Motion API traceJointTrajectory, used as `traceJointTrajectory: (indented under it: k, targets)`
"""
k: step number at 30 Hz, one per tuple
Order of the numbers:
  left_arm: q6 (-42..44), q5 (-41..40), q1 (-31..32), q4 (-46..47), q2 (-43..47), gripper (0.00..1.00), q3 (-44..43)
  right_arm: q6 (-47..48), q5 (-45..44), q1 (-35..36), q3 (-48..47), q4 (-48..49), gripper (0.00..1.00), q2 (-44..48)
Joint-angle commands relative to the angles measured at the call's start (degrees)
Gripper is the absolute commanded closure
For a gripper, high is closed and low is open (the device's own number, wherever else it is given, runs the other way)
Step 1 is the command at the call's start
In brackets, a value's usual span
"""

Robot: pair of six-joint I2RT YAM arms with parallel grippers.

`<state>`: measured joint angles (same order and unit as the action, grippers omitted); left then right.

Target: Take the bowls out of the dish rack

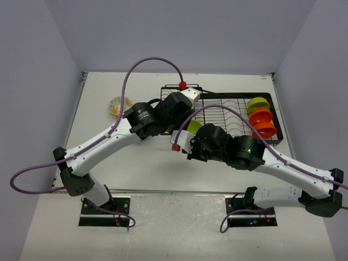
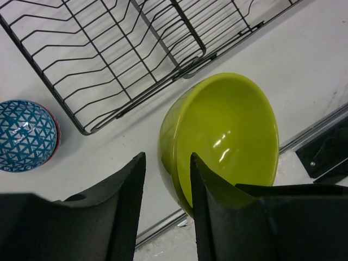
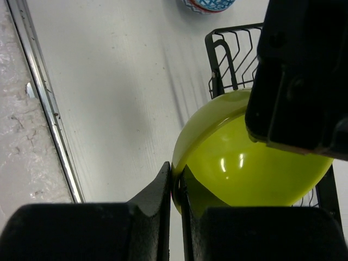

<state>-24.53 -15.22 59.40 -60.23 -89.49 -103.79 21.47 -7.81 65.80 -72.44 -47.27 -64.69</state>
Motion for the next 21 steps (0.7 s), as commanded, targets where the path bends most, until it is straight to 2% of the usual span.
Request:
traceJointTrajectory:
  k: [1,3,5,6,12,13,14,15,17,19,20,21]
  targets:
    - [-0.9,-4.2,0.3,-3.1,-1.6,0.6,-2.9,0.4,-4.8,0.6,-2.8,2.6,1.0,1.5]
    - [-0.9,-4.9,0.3,-3.6,-2.4,0.59,-3.0,0.7,-5.2,0.6,-2.7,3.1,1.0,1.6]
    - [-1.0,-6.0,0.4,-3.6,-2.7,0.93,-3.1,0.8,-5.0,0.7,-2.4,3.6,1.0,1.8]
    - [-1.3,-6.7,0.5,-3.6,-2.5,1.0,-3.4,0.9,-4.9,0.8,-2.2,3.9,1.0,1.8]
    - [-4.5,-14.4,0.5,-1.4,2.0,1.0,-3.0,1.3,-3.4,0.9,-0.7,6.8,1.0,2.2]
    - [-5.5,-16.2,0.5,-0.7,3.1,1.0,-1.9,1.4,-4.0,0.9,-0.3,7.5,0.95,2.5]
    - [-6.1,-17.5,0.5,-0.2,4.2,1.0,-1.2,1.3,-4.7,0.9,-0.1,8.3,0.81,2.6]
    - [-7.1,-21.2,0.4,0.2,6.2,1.0,-0.6,1.1,-5.6,0.9,0.8,9.9,0.36,3.6]
    - [-10.7,-25.6,-0.7,-0.9,9.4,1.0,0.8,0.4,-8.1,0.9,2.7,11.9,0.01,5.0]
    - [-12.9,-27.4,-6.8,-0.2,12.3,1.0,5.1,-1.5,-10.5,0.9,4.4,15.6,0.01,8.3]
    - [-13.1,-26.4,-10.2,3.2,16.6,1.0,7.6,-2.1,-13.6,0.9,6.5,18.7,0.01,9.7]
    - [-12.4,-22.8,-18.4,5.7,19.2,1.0,10.7,-4.1,-16.2,0.8,7.7,20.5,0.01,12.7]
